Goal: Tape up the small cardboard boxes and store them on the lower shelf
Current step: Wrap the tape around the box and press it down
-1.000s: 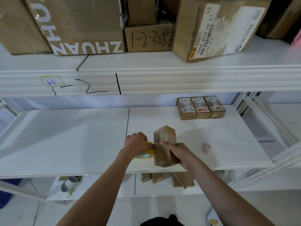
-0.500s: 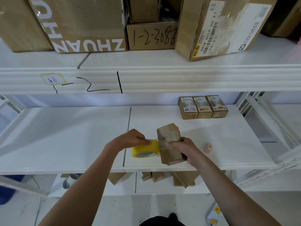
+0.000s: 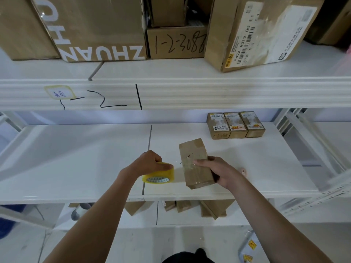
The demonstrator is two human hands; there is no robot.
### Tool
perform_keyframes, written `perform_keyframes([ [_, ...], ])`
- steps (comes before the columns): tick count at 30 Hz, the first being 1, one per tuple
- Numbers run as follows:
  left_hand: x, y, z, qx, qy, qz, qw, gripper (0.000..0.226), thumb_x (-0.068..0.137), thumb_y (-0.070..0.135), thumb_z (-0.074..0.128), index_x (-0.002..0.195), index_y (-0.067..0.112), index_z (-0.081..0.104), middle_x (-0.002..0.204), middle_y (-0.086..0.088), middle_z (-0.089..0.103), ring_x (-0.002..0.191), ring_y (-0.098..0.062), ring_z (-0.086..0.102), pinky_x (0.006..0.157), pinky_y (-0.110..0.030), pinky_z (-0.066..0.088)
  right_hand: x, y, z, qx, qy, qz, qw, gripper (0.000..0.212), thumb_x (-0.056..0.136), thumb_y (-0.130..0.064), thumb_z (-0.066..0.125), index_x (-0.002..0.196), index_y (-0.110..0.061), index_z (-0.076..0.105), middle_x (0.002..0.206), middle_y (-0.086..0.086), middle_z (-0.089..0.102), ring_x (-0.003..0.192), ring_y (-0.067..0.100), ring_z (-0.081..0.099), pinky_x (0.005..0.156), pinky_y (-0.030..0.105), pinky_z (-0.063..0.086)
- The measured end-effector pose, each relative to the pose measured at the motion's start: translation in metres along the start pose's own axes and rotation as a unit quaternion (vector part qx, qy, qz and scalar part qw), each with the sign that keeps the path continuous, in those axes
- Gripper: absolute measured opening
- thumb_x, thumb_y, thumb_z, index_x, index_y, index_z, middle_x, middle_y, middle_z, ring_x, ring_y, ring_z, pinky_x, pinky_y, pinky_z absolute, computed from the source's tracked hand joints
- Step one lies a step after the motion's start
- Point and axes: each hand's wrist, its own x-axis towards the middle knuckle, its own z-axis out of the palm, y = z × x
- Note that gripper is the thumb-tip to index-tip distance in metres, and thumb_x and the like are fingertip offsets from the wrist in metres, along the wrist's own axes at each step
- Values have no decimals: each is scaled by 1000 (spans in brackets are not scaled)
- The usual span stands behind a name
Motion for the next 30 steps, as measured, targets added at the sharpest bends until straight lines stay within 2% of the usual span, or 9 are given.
perform_keyframes([
  [9,-4,11,4,-69,3,1,998,68,55,85,64,56,18,61,52,10,50,49,-4,49,55,-23,39,-1,6,10,84,-32,-2,996,67,75,-45,80,128,-8,65,117,12,74,105,27,73,75,38,61],
  [11,-5,14,6,-89,-7,5,996,70,58,84,65,60,14,64,56,8,54,52,-5,53,57,-24,41,0,7,14,109,-44,0,993,66,80,-54,71,131,-12,63,121,12,73,110,27,71,81,41,61],
  [14,-3,15,6,-117,-16,13,993,56,72,74,72,58,20,61,56,7,54,55,-8,57,59,-26,43,0,9,16,146,-65,-1,987,62,86,-68,57,129,-24,65,127,10,70,116,26,69,93,46,57],
  [18,-1,15,9,-142,-3,15,990,56,73,70,74,58,18,59,59,1,54,57,-11,57,59,-26,43,2,5,16,190,-54,16,980,56,90,-62,61,129,-23,65,126,10,71,114,26,70,84,43,61],
  [21,0,15,11,-136,5,10,991,59,68,73,74,55,18,58,56,4,50,53,-9,53,57,-26,41,4,3,14,149,-25,19,988,55,89,-58,64,125,-17,68,120,8,74,108,25,72,83,42,60],
  [23,1,14,12,-125,12,2,992,67,65,75,74,62,9,63,58,1,52,55,-11,54,58,-27,41,7,2,12,98,16,12,995,59,85,-55,68,123,-10,68,114,7,76,104,24,74,84,40,60],
  [25,2,14,13,-111,22,-3,994,71,66,73,76,67,4,65,60,-1,53,56,-11,53,58,-26,41,9,3,11,45,63,-2,997,62,82,-55,71,121,-5,69,111,8,77,102,24,74,89,42,59],
  [27,3,16,15,-88,34,-2,996,68,67,72,77,61,6,62,57,0,50,53,-11,49,56,-26,39,10,2,15,-28,99,0,995,66,80,-63,69,114,-6,68,113,7,74,103,23,70,95,42,56],
  [30,5,24,18,-36,60,0,998,60,70,70,75,53,14,58,53,2,51,53,-12,51,55,-27,40,7,0,25,-112,114,14,987,79,68,-80,68,117,-20,54,108,-7,64,96,11,60,76,30,51],
])
